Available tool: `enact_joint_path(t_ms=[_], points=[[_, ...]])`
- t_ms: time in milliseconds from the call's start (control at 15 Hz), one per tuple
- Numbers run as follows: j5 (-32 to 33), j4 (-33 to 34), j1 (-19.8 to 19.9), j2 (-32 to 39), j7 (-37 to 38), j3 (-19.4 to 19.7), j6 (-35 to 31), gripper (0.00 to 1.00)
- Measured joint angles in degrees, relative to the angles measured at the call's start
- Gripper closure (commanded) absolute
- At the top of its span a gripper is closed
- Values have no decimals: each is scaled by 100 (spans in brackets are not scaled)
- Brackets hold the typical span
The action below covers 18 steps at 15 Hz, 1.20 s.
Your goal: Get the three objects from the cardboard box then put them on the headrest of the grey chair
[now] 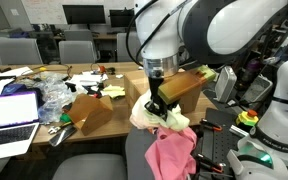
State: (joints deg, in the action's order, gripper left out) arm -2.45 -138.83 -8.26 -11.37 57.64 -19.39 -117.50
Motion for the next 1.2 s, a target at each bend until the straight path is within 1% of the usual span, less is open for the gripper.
enact_joint_path(t_ms=[467, 533, 600, 667, 933, 1200], points=[[6, -4, -1, -9, 112, 1, -8, 97], [6, -4, -2, -14, 123, 1, -11, 71], [6, -4, -2, -19, 135, 2, -12, 69], [6, -4, -2, -25, 149, 4, -13, 63], [6, -4, -2, -59, 205, 18, -13, 32], [11, -4, -2, -119, 261, 37, -13, 3]])
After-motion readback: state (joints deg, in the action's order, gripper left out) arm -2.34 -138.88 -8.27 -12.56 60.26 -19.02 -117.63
